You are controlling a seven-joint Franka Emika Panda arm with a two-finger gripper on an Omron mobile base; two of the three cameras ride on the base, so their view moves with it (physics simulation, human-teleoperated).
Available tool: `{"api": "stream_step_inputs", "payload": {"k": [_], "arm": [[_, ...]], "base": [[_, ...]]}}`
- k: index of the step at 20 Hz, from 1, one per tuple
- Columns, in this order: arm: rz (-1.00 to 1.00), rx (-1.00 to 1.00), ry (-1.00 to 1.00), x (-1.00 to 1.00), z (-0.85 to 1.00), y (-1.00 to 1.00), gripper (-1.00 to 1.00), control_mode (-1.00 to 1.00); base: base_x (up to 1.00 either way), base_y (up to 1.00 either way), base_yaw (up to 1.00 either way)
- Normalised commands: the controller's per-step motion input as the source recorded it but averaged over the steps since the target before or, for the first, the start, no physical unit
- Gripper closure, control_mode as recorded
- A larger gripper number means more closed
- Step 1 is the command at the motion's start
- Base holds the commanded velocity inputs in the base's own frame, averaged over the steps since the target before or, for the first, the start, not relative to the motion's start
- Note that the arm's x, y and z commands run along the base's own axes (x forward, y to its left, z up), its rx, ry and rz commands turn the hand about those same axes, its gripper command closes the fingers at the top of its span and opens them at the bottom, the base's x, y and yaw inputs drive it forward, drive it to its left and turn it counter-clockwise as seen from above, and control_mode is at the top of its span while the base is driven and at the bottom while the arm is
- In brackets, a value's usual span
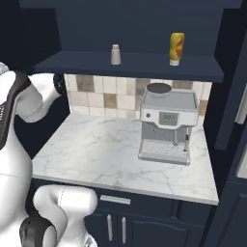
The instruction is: Move the shaker and mustard from the cabinet to the dining counter.
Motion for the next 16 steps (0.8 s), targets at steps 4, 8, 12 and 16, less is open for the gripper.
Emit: {"api": "stream_step_inputs", "payload": {"k": [4, 8, 12, 16], "arm": [[-0.05, -0.33, 0.00, 0.22, 0.06, -0.74, -1.00, -1.00], [-0.09, -0.34, -0.07, 0.31, -0.26, -0.94, -1.00, -1.00], [-0.14, -0.40, -0.17, 0.14, -0.14, -0.84, -1.00, -1.00], [-0.31, -0.44, -0.18, 0.23, -0.16, -0.81, -1.00, -1.00]], "base": [[0.00, 0.00, 0.00], [0.00, 0.00, 0.00], [0.00, 0.00, 0.00], [0.00, 0.00, 0.00]]}}
